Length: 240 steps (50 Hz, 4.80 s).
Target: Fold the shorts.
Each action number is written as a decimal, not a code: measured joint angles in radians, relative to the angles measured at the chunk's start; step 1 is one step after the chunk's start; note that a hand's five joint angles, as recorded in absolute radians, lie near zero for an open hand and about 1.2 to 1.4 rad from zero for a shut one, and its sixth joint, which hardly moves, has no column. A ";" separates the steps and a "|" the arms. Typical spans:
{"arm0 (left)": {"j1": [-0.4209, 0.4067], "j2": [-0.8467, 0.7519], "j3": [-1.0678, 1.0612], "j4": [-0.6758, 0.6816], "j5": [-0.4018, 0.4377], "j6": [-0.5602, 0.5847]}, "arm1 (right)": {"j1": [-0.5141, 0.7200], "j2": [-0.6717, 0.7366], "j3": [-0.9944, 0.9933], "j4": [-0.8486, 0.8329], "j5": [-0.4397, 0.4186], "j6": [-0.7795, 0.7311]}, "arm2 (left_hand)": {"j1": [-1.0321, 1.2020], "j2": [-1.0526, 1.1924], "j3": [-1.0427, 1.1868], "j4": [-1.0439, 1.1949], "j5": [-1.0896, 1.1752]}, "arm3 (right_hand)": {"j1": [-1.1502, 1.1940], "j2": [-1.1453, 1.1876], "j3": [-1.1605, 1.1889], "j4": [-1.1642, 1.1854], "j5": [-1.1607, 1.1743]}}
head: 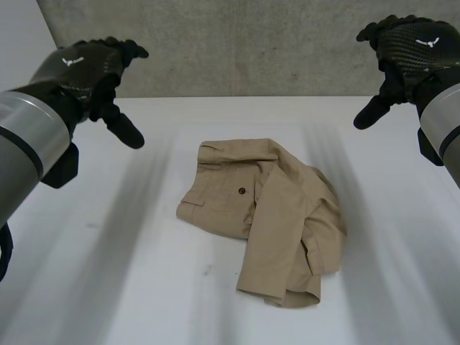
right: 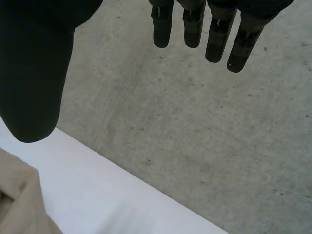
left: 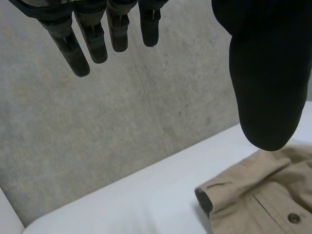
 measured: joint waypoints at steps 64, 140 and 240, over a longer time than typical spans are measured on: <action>0.037 -0.632 0.081 0.490 -0.166 0.382 | -0.144 0.049 0.506 -0.241 -0.285 -0.204 | 0.933 0.985 0.965 0.993 0.929 | 0.000 0.000 0.000 0.000 0.000; -0.232 -0.149 -0.591 0.152 -0.228 0.130 | -0.082 0.387 0.275 -0.098 -0.500 -0.657 | 0.404 0.385 0.376 0.387 0.368 | 0.168 0.198 0.218 0.195 0.170; 0.032 -0.165 -0.405 0.329 0.000 0.338 | -0.066 0.482 -0.205 0.487 -0.414 -0.285 | 0.268 0.263 0.262 0.255 0.236 | 0.185 0.214 0.222 0.195 0.186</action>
